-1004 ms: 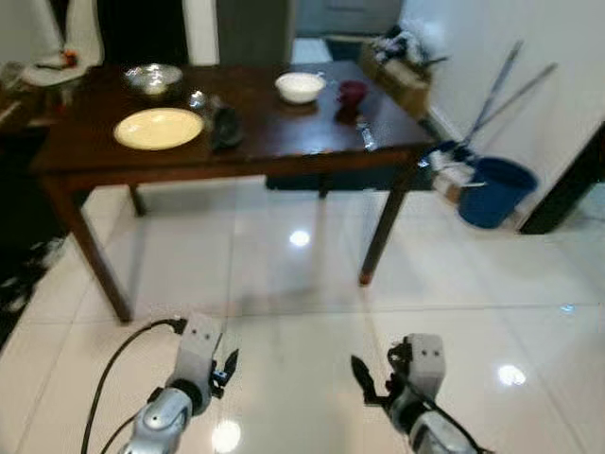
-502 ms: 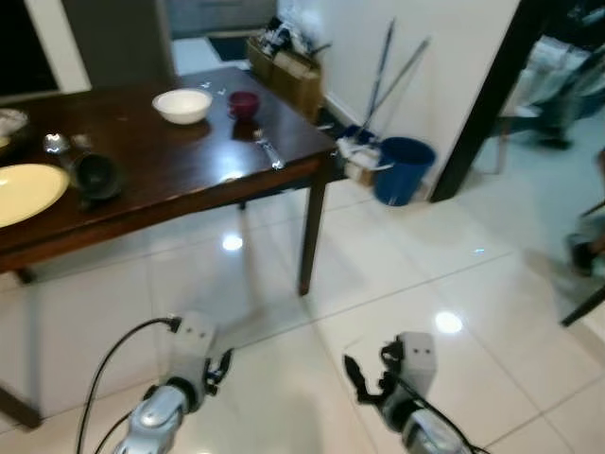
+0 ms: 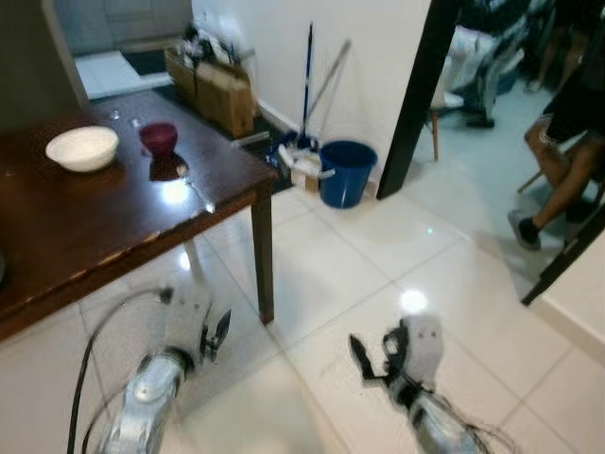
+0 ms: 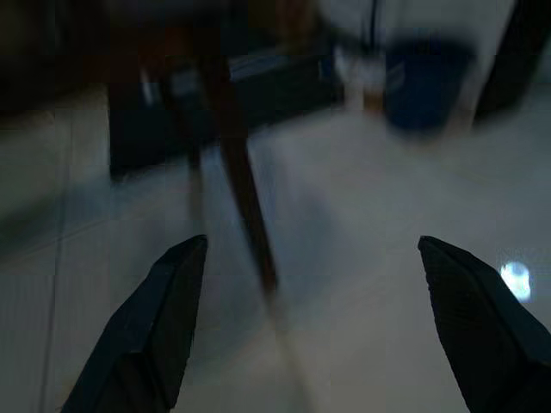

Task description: Setting the table

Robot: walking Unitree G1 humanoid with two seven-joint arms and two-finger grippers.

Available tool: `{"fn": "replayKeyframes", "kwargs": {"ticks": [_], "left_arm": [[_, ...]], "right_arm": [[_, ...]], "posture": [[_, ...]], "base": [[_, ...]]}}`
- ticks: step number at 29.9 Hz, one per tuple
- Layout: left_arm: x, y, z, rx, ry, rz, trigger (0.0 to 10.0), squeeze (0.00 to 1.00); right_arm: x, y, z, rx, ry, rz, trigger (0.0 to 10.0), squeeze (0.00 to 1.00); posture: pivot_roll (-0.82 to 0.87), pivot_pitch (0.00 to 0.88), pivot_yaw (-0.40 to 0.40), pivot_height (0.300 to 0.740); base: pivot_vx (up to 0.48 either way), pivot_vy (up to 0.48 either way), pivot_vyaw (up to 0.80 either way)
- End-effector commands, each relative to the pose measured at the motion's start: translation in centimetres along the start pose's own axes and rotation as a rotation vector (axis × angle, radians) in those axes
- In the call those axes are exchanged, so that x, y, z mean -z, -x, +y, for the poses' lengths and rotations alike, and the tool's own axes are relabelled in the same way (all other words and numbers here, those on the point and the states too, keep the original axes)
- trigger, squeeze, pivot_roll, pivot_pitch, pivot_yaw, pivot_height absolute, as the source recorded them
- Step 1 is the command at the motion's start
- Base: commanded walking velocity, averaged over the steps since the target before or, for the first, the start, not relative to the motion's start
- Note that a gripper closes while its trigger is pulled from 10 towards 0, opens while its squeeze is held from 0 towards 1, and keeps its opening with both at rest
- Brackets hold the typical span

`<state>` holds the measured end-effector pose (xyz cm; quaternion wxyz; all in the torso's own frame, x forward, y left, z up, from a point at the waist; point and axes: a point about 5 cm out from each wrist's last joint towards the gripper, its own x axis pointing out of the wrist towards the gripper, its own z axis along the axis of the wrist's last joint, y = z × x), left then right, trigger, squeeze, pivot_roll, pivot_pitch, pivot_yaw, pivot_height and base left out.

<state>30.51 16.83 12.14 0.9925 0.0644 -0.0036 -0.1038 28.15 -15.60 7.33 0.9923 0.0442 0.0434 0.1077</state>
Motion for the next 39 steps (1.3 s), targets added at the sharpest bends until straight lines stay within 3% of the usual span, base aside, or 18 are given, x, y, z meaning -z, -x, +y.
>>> {"fn": "replayKeyframes", "kwargs": {"ticks": [1, 2, 4, 7, 11, 17, 31, 39], "left_arm": [[-1.5, 0.1, 1.5, -0.043, 0.017, -0.027, 10.0, 0.0], [-1.5, 0.1, 1.5, -0.043, 0.017, -0.027, 10.0, 0.0], [-4.7, -0.4, 2.9, -0.092, 0.013, -0.122, 10.0, 0.0], [-6.2, -0.4, 4.8, -0.215, -0.041, -0.129, 10.0, 0.0], [-6.4, 0.6, 6.5, -0.326, -0.085, -0.103, 10.0, 0.0], [-5.8, 2.5, 8.8, -0.45, -0.071, -0.046, 10.0, 0.0], [-6.1, 2.2, 8.1, -0.447, -0.073, -0.03, 10.0, 0.0], [-6.5, 2.2, 7.2, -0.414, -0.06, -0.04, 10.0, 0.0]], "right_arm": [[-2.3, -0.7, 1.2, -0.061, 0.008, -0.075, 10.0, 0.0], [-2.3, -0.7, 1.2, -0.061, 0.008, -0.075, 10.0, 0.0], [-6.0, -1.6, 2.2, -0.141, 0.017, -0.186, 10.0, 0.0], [-8.5, -2.1, 4.3, -0.296, -0.029, -0.237, 10.0, 0.0], [-8.7, -1.9, 6.2, -0.407, -0.084, -0.218, 10.0, 0.0], [-7.8, -1.8, 7.0, -0.406, -0.077, -0.174, 10.0, 0.0], [-8.0, -1.5, 7.1, -0.43, -0.079, -0.148, 10.0, 0.0], [-8.1, -1.4, 7.1, -0.437, -0.096, -0.143, 10.0, 0.0]], "posture": [[-0.02, 0.003, 0.059, 0.74], [-0.02, 0.003, 0.059, 0.74], [-0.02, 0.004, 0.061, 0.74], [-0.01, 0.007, 0.06, 0.74], [0.01, 0.015, 0.056, 0.74], [0.02, 0.025, 0.049, 0.74], [0.01, 0.025, 0.057, 0.74], [0.02, 0.025, 0.056, 0.74]], "base": [[0.472, 0.0, 0.0], [0.472, 0.0, 0.0], [0.472, 0.0, 0.0], [0.472, 0.0, 0.0], [0.472, 0.0, 0.0], [0.472, 0.0, 0.0], [0.47, 0.0, 0.0], [0.0, 0.0, 0.0]]}}
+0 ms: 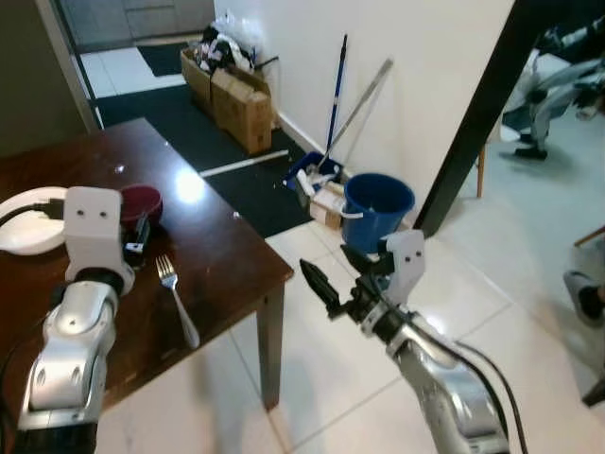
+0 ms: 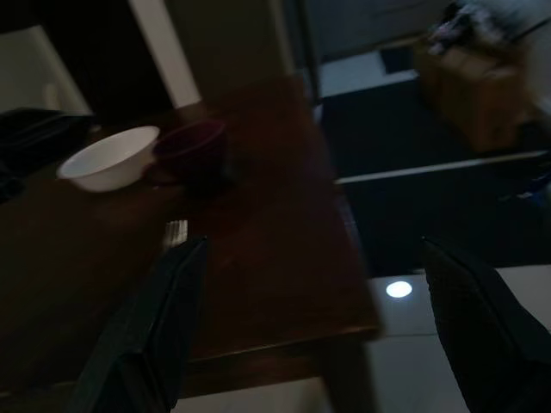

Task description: Setting the table

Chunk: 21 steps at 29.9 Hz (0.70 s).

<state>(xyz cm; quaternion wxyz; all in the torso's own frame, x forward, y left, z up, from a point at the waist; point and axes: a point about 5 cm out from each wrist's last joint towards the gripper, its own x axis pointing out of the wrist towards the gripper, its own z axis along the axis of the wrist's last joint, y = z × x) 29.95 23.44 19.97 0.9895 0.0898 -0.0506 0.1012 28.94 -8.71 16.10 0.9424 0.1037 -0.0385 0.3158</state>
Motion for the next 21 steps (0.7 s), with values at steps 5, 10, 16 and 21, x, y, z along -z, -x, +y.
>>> {"fn": "replayKeyframes", "kwargs": {"ticks": [5, 10, 16, 21], "left_arm": [[0.2, 0.3, -0.3, 0.015, -0.005, 0.016, 10.0, 0.0], [-0.1, 0.2, -0.2, 0.024, -0.041, 0.017, 10.0, 0.0], [0.2, 0.4, 0.1, 0.069, -0.089, 0.057, 10.0, 0.0], [0.6, 0.4, -0.5, 0.081, -0.04, 0.077, 10.0, 0.0]], "right_arm": [[0.1, 0.2, 0.2, -0.029, -0.026, 0.018, 10.0, 0.0], [0.8, 0.2, 1.0, -0.083, -0.039, 0.05, 10.0, 0.0], [1.6, -0.1, 1.3, -0.085, -0.05, 0.073, 10.0, 0.0], [1.2, -0.2, 0.3, -0.007, -0.085, 0.046, 10.0, 0.0]], "posture": [[0.02, 0.023, 0.058, 0.74], [0.03, 0.024, 0.062, 0.74], [0.04, 0.027, 0.068, 0.74], [0.03, 0.028, 0.072, 0.74]], "base": [[0.0, 0.0, 0.0], [0.0, 0.0, 0.0], [0.0, 0.0, 0.0], [0.0, 0.0, 0.0]]}}
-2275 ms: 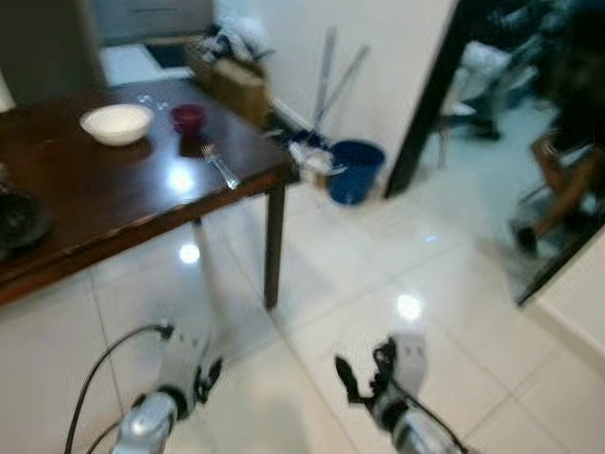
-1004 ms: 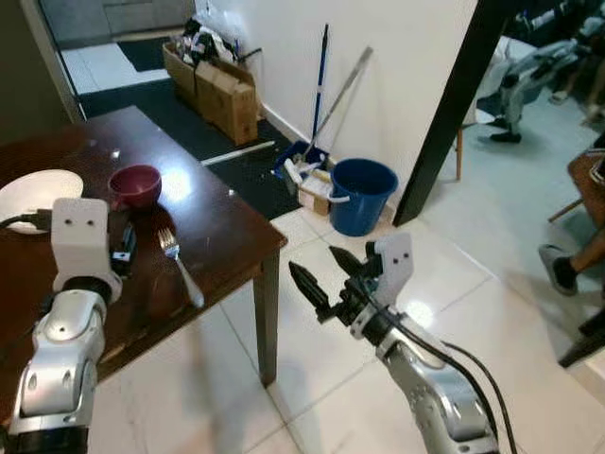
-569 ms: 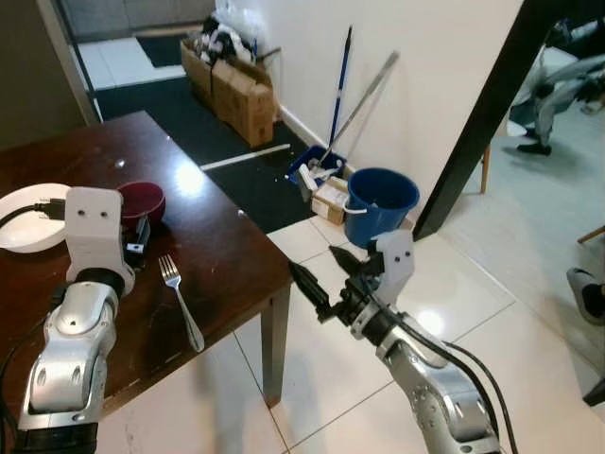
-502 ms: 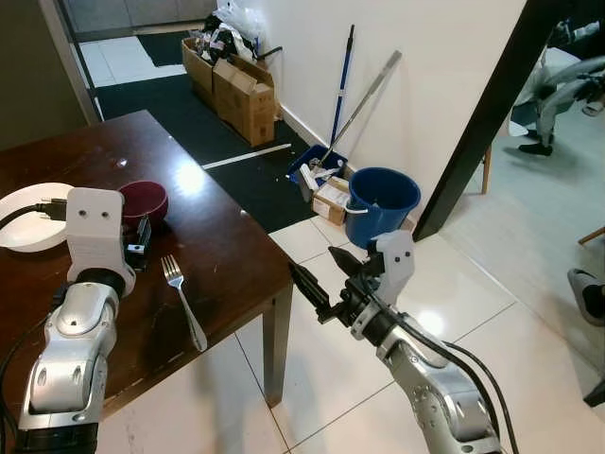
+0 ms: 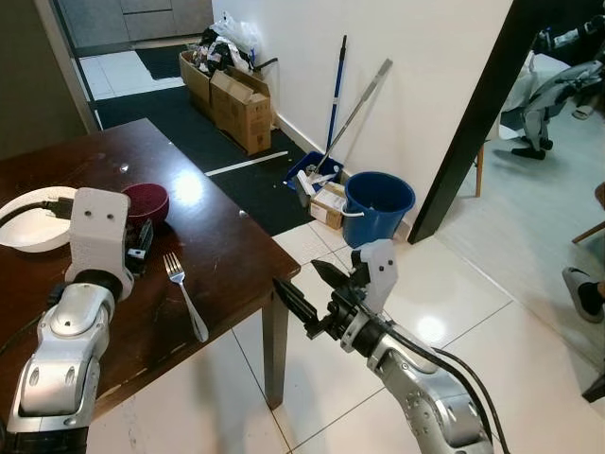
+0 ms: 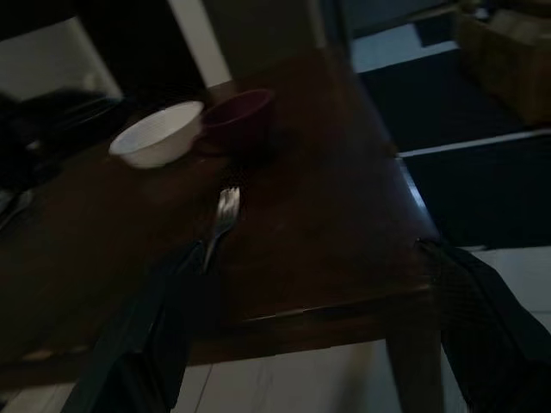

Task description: Setting the table

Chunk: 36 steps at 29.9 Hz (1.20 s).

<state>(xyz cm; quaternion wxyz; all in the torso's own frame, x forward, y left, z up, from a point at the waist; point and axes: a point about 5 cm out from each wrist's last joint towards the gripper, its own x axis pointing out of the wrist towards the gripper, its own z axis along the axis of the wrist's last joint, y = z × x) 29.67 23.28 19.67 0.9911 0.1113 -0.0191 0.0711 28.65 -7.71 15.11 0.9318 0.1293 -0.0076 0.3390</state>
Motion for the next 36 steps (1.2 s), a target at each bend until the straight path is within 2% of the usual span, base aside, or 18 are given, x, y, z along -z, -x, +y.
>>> {"fn": "replayKeyframes", "kwargs": {"ticks": [1, 3, 7, 36], "left_arm": [[0.4, 0.1, -0.4, 0.014, 0.006, 0.023, 10.0, 0.0], [0.4, 0.0, -0.7, 0.026, 0.005, 0.023, 10.0, 0.0], [0.3, 0.0, -0.8, 0.034, 0.002, 0.025, 10.0, 0.0], [0.3, -0.2, -1.2, 0.047, 0.003, 0.022, 10.0, 0.0]], "right_arm": [[0.0, 0.1, -0.5, 0.035, -0.014, -0.002, 10.0, 0.0], [-0.2, 0.1, -1.1, 0.076, 0.017, -0.008, 10.0, 0.0], [-0.2, 0.2, -1.4, 0.095, 0.014, -0.009, 10.0, 0.0], [-0.4, 0.0, -1.9, 0.131, 0.007, -0.021, 10.0, 0.0]], "posture": [[0.03, 0.028, 0.072, 0.74], [0.03, 0.029, 0.074, 0.74], [0.03, 0.029, 0.076, 0.74], [0.02, 0.02, 0.078, 0.74]], "base": [[0.0, 0.0, 0.0], [0.0, 0.0, 0.0], [0.0, 0.0, 0.56], [0.0, 0.0, 0.8]]}}
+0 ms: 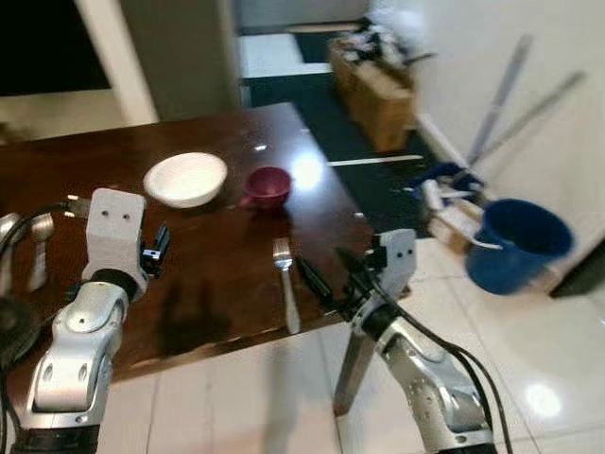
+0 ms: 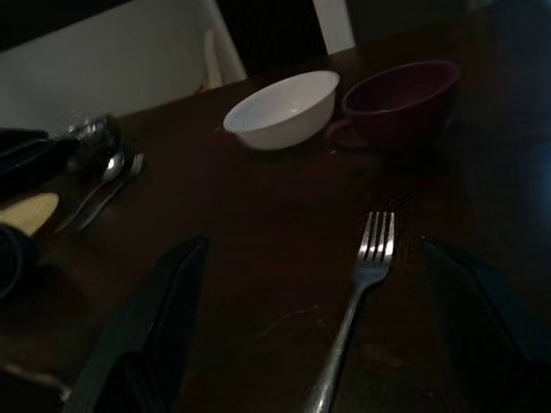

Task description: Setting the table

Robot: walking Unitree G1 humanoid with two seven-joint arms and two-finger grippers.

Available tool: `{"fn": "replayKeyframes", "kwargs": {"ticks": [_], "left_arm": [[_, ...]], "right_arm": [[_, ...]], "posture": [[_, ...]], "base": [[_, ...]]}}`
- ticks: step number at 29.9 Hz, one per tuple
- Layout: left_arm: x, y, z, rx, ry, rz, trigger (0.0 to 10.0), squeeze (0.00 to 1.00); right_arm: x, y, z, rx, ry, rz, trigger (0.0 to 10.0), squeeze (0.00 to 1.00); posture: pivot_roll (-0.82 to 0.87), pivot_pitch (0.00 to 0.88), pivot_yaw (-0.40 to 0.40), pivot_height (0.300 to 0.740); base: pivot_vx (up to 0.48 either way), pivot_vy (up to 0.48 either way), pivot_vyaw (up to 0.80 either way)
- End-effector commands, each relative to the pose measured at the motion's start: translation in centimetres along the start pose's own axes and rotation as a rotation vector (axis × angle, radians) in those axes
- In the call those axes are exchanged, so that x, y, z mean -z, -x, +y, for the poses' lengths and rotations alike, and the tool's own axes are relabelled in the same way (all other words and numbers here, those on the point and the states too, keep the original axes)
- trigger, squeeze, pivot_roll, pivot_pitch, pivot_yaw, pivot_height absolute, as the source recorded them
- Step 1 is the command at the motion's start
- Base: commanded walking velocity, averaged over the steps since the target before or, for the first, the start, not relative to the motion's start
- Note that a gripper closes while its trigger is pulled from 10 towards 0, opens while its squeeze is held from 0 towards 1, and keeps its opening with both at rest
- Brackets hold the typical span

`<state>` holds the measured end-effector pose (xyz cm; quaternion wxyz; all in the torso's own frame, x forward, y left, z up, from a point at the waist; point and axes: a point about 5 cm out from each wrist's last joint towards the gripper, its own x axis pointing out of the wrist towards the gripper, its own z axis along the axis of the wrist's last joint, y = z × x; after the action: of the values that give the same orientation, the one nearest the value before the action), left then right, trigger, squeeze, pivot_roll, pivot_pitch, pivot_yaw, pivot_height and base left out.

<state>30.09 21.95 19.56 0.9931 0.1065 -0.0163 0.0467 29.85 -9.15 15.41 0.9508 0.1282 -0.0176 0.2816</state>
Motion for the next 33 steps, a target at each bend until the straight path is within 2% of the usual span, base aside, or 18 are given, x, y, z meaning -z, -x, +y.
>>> {"fn": "replayKeyframes", "kwargs": {"ticks": [1, 15, 20, 33], "left_arm": [[0.5, 0.1, 0.1, -0.001, -0.007, 0.021, 10.0, 0.0], [0.5, -0.3, -0.3, 0.009, -0.004, 0.023, 10.0, 0.0], [0.5, -0.5, -0.6, 0.017, -0.011, 0.025, 10.0, 0.0], [0.3, -0.9, -1.4, 0.038, -0.01, 0.02, 10.0, 0.0]], "right_arm": [[0.3, 0.1, -0.2, 0.016, -0.006, 0.011, 10.0, 0.0], [0.0, 0.2, -1.0, 0.079, 0.002, -0.009, 10.0, 0.0], [-0.3, 0.1, -1.4, 0.107, -0.028, -0.029, 10.0, 0.0], [-0.2, 0.1, -1.2, 0.106, -0.038, -0.029, 10.0, 0.0]], "posture": [[0.02, 0.017, 0.079, 0.74], [0.01, 0.017, 0.081, 0.74], [0.01, 0.021, 0.082, 0.74], [0.0, 0.026, 0.087, 0.74]], "base": [[0.0, 0.0, 0.79], [0.0, 0.0, 0.77], [0.0, 0.0, 0.0], [0.0, 0.0, 0.0]]}}
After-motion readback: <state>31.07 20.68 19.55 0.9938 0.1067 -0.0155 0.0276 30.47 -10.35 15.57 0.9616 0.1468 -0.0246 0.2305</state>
